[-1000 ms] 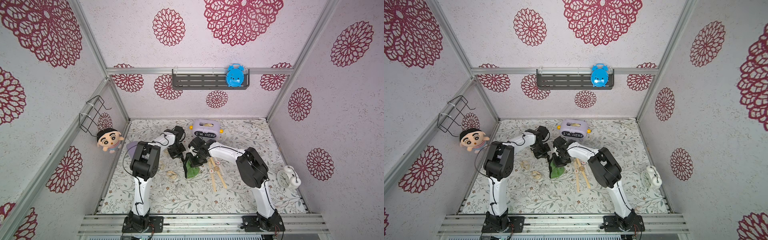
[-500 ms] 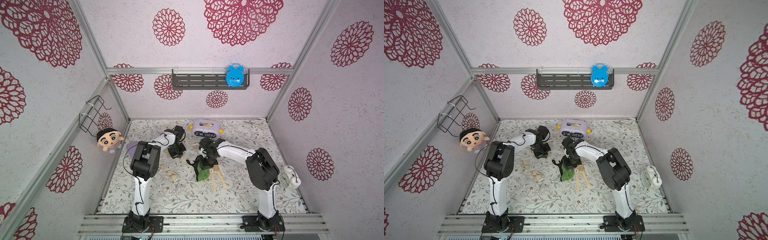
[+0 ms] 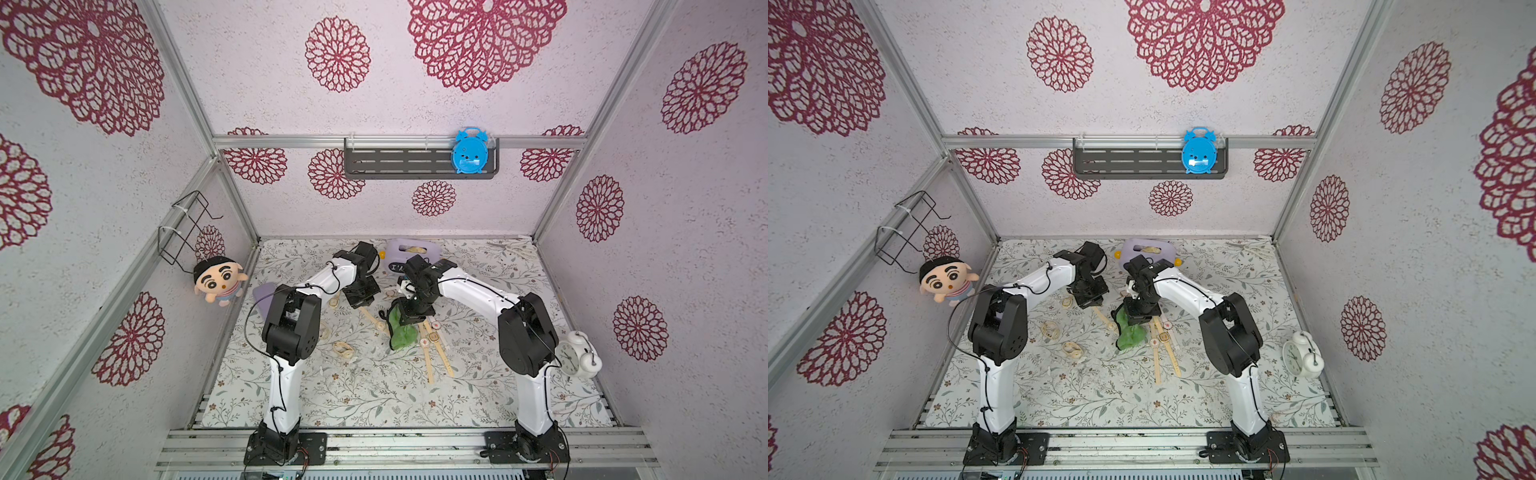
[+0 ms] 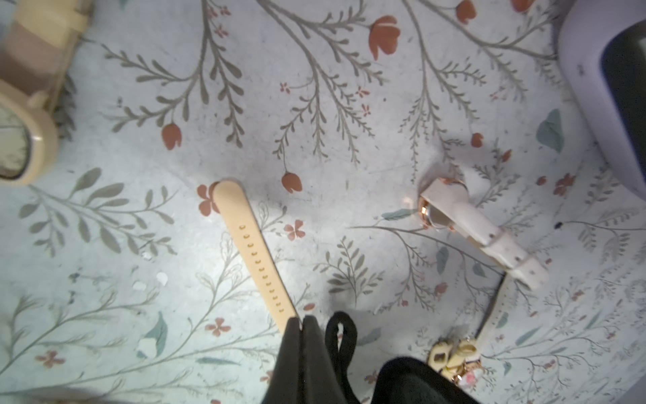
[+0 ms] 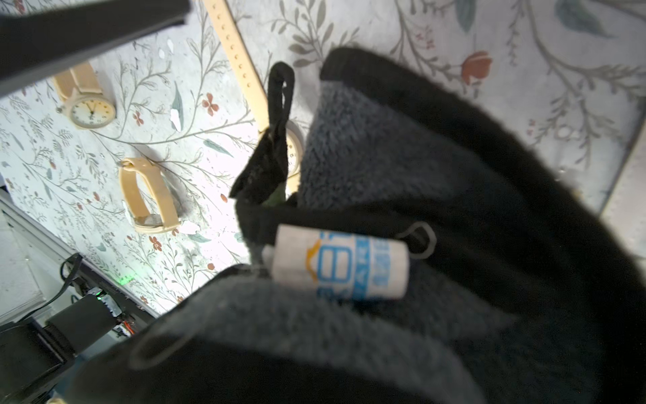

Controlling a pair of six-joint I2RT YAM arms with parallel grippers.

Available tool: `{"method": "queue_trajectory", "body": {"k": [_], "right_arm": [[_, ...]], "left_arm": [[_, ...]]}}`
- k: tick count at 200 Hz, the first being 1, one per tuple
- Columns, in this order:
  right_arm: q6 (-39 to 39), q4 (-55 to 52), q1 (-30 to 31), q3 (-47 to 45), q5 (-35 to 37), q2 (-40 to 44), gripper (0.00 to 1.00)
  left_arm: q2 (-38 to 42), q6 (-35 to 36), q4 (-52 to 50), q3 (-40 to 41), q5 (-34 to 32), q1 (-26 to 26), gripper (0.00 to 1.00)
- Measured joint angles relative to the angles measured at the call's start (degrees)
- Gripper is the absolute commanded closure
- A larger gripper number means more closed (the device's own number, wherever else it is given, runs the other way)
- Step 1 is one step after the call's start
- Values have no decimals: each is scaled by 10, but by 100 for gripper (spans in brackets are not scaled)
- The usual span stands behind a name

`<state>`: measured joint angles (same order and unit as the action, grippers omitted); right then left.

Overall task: Wipe the watch dial
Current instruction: Wipe the dirt from the watch dial, then adjust the watch at the center of the board.

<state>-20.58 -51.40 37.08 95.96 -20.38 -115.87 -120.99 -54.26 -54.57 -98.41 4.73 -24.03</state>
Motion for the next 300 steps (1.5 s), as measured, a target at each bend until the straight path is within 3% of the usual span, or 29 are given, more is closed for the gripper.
{"method": "queue_trajectory", "body": {"k": [31, 62, 77, 108, 119, 159, 217, 266, 300], "right_arm": [[-11, 13, -21, -33, -10, 33, 100], [-33, 32, -42, -78, -7, 104, 100], [-45, 43, -49, -99, -1, 142, 100], [-71, 66, -55, -153, 33, 221, 100], [-81, 70, -59, -178, 45, 248, 100], [-121, 77, -95, -277, 100, 343, 100], [-167, 71, -150, -362, 152, 439, 100], [-181, 70, -165, -395, 157, 465, 100], [-181, 70, -169, -407, 157, 468, 100]], "left_arm": [[30, -9, -12, -1, -1, -4, 85], [44, -3, -20, -2, -2, -23, 41], [45, 5, -21, -2, -3, -39, 29], [45, 36, -23, -6, -9, -79, 14], [44, 52, -23, -10, -12, -92, 0], [32, 100, -12, -20, -18, -131, 0], [-41, 138, -24, -76, -31, -171, 29], [-93, 95, -62, -112, -19, -194, 37], [-97, 47, -77, -113, 8, -203, 33]]}}
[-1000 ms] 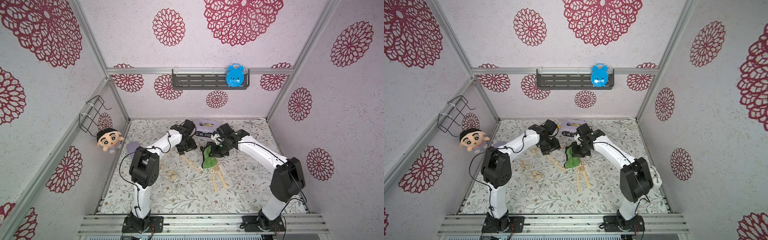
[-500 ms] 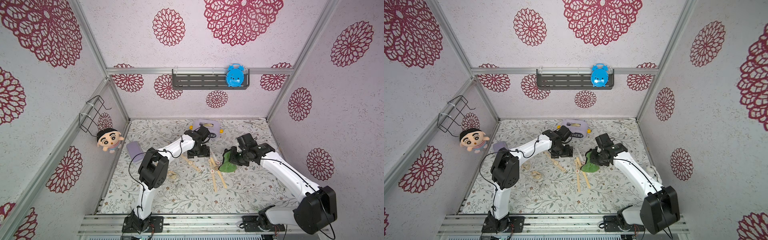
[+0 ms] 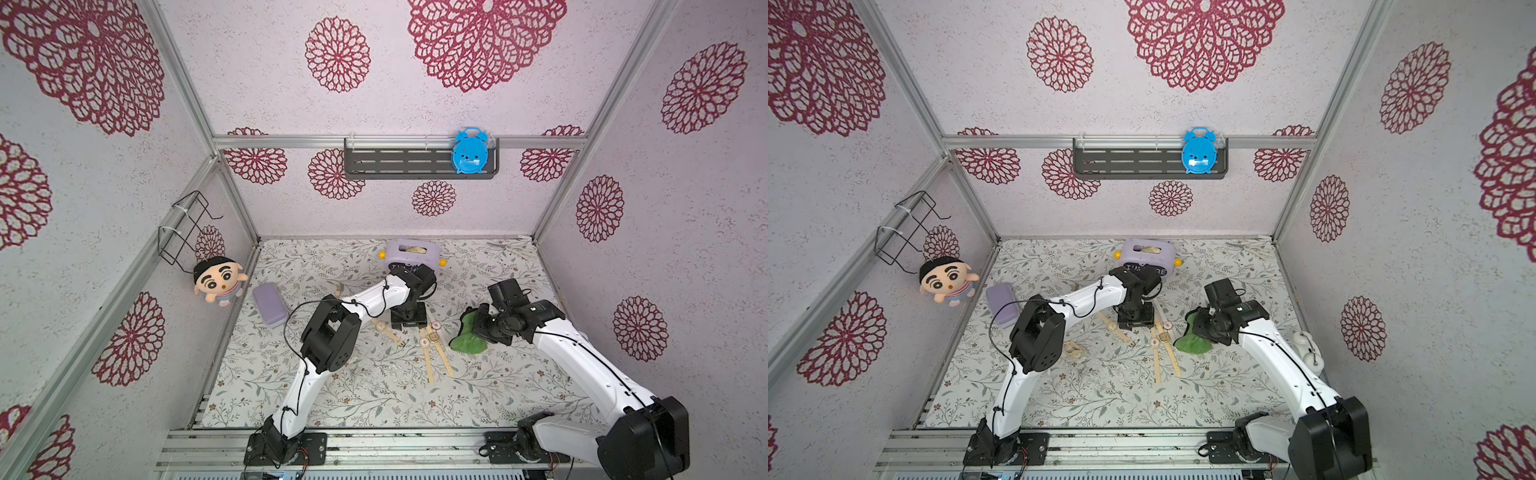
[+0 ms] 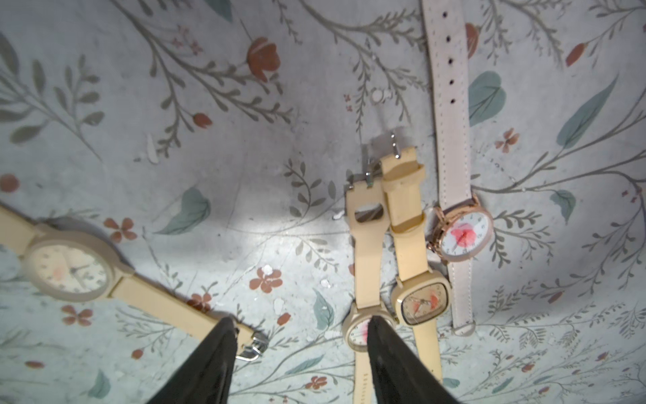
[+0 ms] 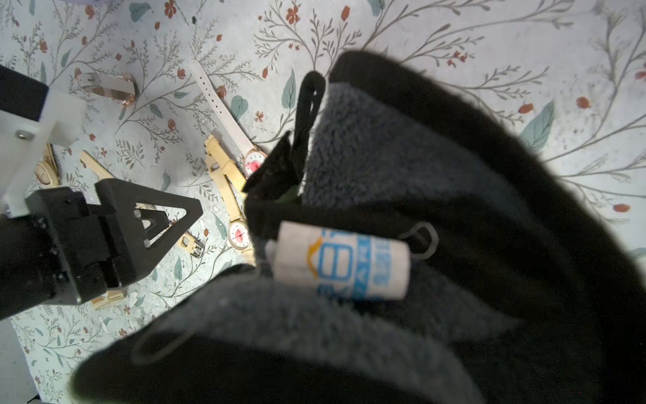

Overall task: Wipe the watch dial
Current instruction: Adjust the watch at the center of the board.

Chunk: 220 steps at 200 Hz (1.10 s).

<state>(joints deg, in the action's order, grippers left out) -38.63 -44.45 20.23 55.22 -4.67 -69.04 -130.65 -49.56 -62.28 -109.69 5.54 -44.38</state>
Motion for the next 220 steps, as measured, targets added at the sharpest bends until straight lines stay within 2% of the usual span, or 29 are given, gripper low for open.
{"method": "queue_trajectory", "body": {"k": [56, 109, 169, 220], "right_arm": [[0, 0, -2, -17, 0, 7, 100], [0, 3, -5, -44, -1, 14, 100], [1, 9, -11, -50, -1, 16, 100], [3, 9, -16, -50, -2, 17, 100]], "left_arm": [[0, -64, -10, -2, 31, -31, 32], [-13, -81, -28, -12, 46, -57, 33], [-44, -87, -41, -16, 54, -61, 36], [-55, -104, -56, -31, 50, -55, 44]]}}
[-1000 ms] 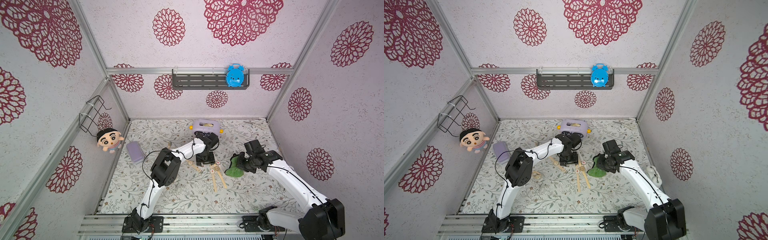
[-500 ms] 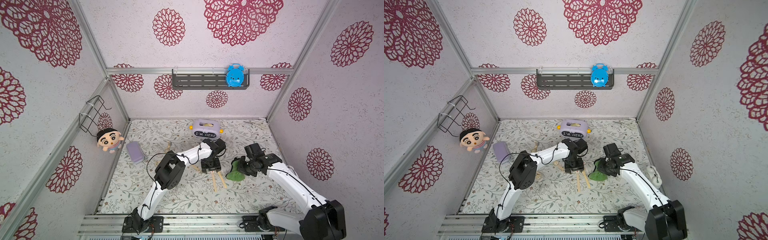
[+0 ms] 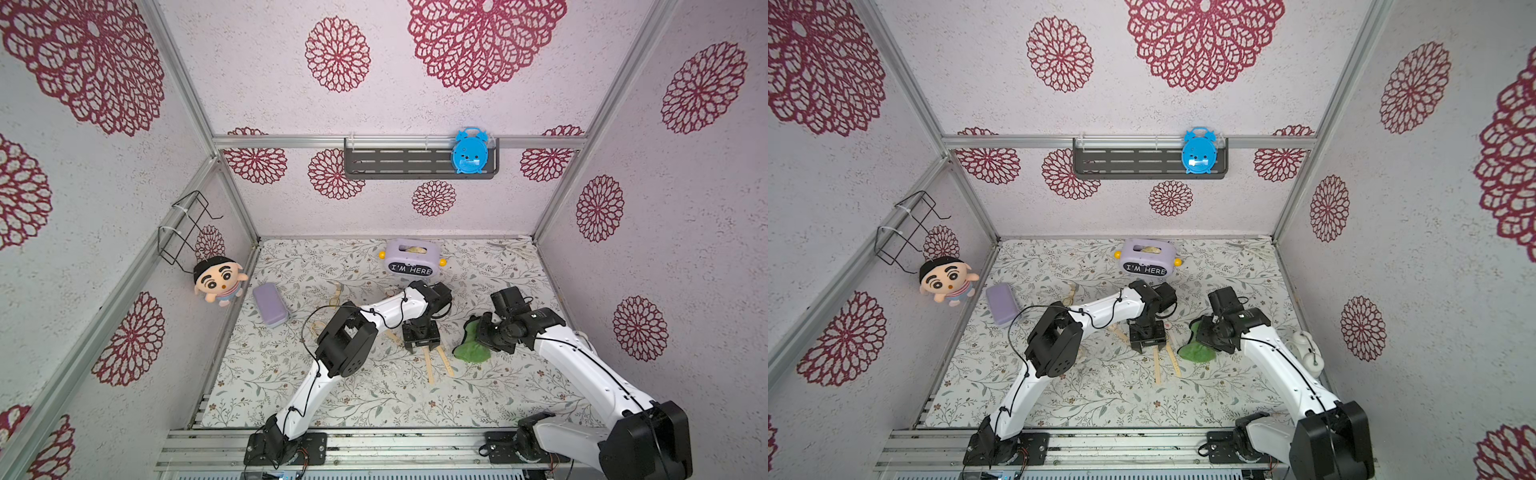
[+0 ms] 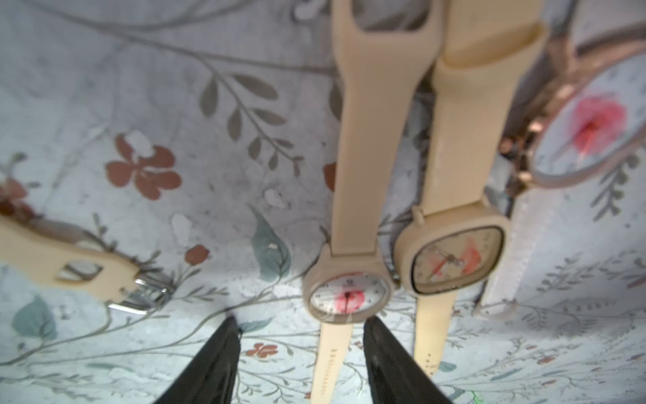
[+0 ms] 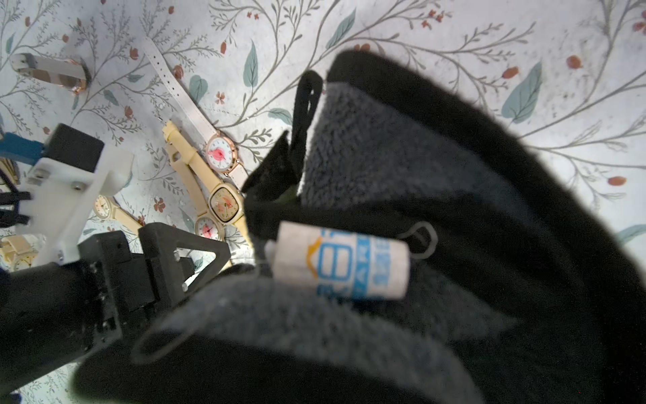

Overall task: Wipe the watch dial
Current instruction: Adjust the watch at the center of the board.

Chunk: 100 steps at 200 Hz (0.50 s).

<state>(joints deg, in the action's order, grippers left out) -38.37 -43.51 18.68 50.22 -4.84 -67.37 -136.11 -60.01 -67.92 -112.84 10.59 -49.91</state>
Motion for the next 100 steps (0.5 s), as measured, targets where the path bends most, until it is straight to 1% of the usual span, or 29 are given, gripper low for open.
{"method": "queue_trajectory", "body": {"k": [50, 100], "right_arm": [[0, 4, -2, 0, -5, 0, 100], [0, 18, -2, 0, -17, 0, 100]], "left_arm": [[4, -45, 12, 14, 10, 17, 52], [26, -79, 49, 53, 13, 52, 56]]}}
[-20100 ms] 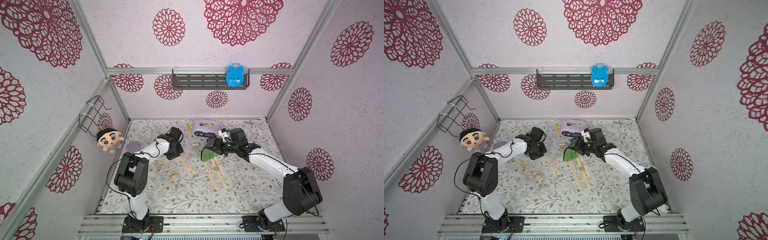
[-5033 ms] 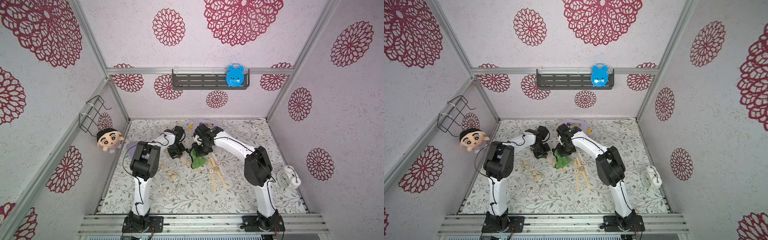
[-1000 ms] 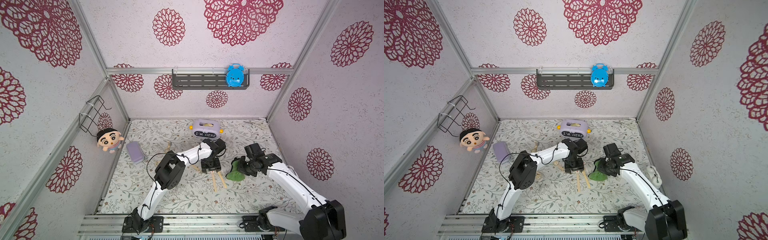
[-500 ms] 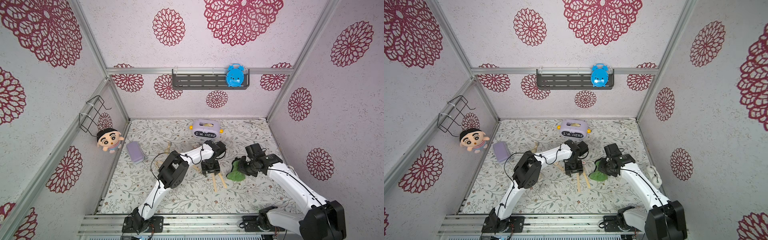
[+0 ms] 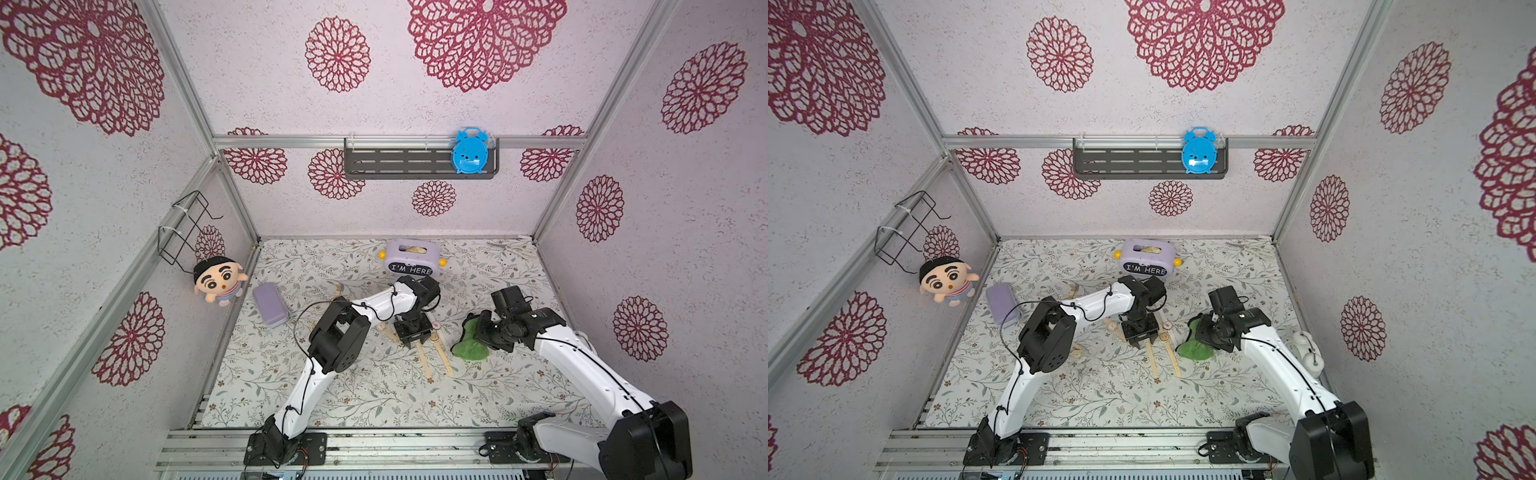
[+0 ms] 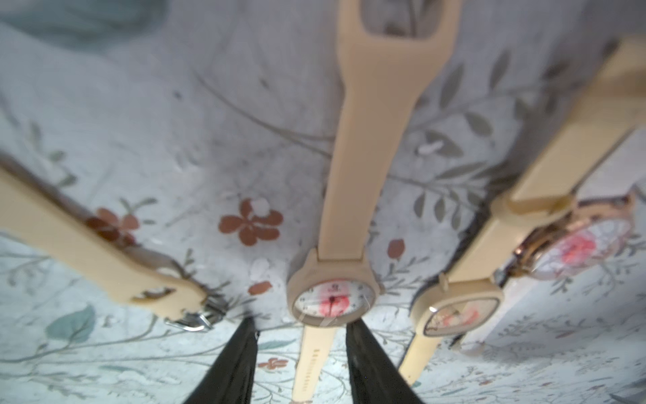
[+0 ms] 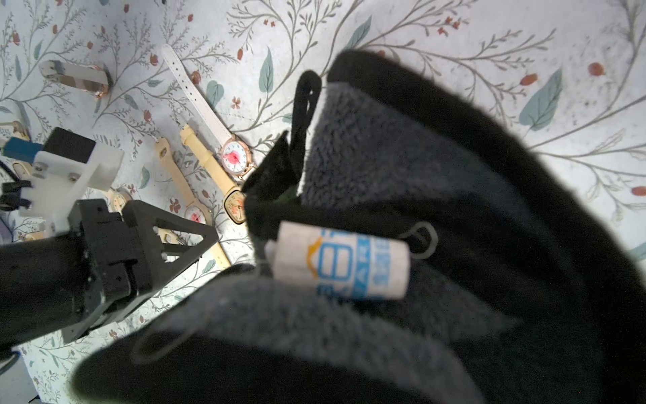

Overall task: Wipe the watch dial
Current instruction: Adjust the watch at the center of the board.

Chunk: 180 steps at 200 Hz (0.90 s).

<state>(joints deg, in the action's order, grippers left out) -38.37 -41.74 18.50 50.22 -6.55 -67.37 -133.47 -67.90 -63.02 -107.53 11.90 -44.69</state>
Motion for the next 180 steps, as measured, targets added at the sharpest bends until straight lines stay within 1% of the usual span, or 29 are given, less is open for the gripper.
{"method": "queue_trajectory", "body": {"k": [50, 93, 119, 148, 167, 180], "right_arm": [[3, 7, 0, 2, -12, -5, 100], [12, 8, 0, 15, -15, -22, 100], [14, 9, 0, 23, -16, -23, 100], [16, 11, 0, 29, -17, -24, 100], [18, 12, -1, 29, -18, -28, 100], [19, 13, -1, 29, -19, -32, 100]], "left_arm": [[25, -36, 62, 45, 6, 50, 58], [27, -59, 107, 47, 6, 68, 59], [21, -52, 103, 30, -16, 67, 56], [19, -21, 46, -8, -59, 64, 55], [22, 1, 17, -23, -83, 63, 59], [25, 17, 1, -23, -97, 63, 72]]}}
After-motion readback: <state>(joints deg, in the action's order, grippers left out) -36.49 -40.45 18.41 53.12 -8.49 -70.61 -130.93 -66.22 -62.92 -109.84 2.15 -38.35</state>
